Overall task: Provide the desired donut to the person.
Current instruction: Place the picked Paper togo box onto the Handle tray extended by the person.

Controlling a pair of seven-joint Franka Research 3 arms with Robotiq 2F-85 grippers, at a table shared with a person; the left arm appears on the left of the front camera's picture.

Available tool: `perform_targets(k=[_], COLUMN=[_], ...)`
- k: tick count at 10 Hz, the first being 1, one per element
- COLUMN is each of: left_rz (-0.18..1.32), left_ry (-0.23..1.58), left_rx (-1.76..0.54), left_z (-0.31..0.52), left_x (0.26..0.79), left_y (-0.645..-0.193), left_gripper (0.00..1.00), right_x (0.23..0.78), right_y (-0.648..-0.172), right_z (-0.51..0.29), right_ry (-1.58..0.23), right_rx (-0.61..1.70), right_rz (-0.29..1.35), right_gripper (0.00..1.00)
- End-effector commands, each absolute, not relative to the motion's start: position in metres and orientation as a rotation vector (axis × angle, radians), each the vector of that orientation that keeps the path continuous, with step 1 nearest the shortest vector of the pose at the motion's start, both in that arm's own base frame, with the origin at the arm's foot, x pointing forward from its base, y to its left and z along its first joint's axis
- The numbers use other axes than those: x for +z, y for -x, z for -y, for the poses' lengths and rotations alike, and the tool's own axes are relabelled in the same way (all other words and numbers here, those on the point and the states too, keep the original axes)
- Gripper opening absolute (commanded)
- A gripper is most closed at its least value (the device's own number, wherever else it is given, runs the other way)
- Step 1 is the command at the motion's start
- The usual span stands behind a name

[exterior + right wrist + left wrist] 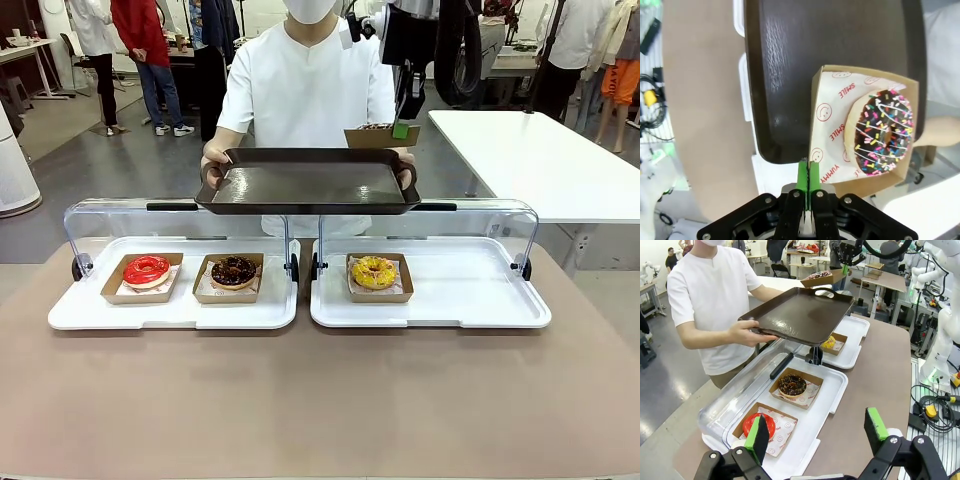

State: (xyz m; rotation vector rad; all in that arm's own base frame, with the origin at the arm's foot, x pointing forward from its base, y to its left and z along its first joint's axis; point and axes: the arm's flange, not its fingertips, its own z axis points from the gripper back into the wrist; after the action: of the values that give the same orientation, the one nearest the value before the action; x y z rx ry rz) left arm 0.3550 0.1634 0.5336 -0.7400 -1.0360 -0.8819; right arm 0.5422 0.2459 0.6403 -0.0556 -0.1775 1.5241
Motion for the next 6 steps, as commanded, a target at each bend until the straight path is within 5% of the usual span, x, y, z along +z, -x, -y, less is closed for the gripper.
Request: perform_targets(k=[1,6], left_rz=[1.053,1.053], left_ry=[0.746,0.746], left_rx=[-0.884,-0.884], left_z=[-0.164,-0.164], left_x=[0.535,0.535], left_y=[-0.355,-0.355], left_gripper=[1.00,1.00], right_x=[0.635,0.622], right_y=[-0.552,-0.556], right_z=[-0.242,-0.242], right_ry=[-0.028,-0.077], right_rx=[1.559,1.616], right_rz=[0.203,0.225], right_gripper=[0.01,0.01])
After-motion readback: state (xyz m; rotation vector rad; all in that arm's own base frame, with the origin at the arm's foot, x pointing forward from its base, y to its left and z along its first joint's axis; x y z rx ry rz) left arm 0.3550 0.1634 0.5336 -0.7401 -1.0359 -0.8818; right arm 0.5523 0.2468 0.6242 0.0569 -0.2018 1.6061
